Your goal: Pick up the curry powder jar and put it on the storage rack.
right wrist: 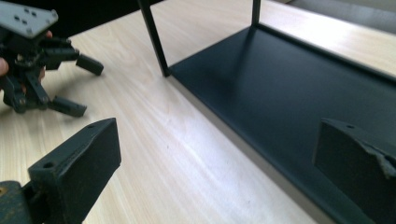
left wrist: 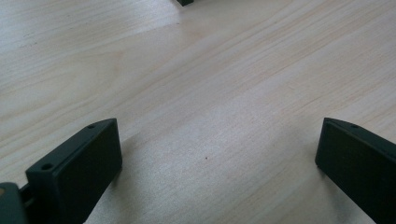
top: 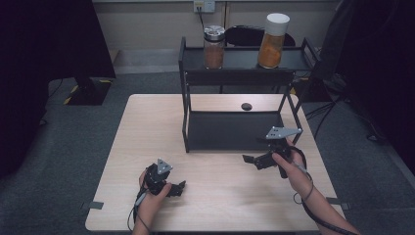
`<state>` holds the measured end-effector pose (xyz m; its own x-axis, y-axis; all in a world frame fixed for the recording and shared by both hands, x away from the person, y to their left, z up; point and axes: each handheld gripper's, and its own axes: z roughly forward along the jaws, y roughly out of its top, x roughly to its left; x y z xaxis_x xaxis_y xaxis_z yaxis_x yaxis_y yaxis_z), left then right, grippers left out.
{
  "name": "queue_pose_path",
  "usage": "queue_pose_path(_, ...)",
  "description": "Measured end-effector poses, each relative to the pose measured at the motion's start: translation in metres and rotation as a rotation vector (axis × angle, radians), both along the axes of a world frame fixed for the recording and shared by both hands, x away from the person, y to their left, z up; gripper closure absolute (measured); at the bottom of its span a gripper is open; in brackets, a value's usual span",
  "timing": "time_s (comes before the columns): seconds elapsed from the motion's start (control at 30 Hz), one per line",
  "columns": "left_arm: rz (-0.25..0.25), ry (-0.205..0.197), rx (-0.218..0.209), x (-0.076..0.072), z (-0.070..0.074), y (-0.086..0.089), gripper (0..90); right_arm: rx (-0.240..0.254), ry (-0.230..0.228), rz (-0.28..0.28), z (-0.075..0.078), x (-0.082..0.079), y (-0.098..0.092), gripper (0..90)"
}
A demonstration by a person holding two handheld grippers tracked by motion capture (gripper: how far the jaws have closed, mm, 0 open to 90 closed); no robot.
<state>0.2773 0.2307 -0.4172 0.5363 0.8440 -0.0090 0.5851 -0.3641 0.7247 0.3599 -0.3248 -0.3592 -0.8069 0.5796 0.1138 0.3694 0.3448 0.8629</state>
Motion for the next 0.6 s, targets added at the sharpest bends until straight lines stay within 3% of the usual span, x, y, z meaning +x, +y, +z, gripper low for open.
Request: queue_pose_path(0.6, -0.002, 0.0, 0.003, 0.0, 0.0, 0.0, 0.1, -0.046, 0.051, 0.013, -0.037, -0.013, -0.007, 0.6)
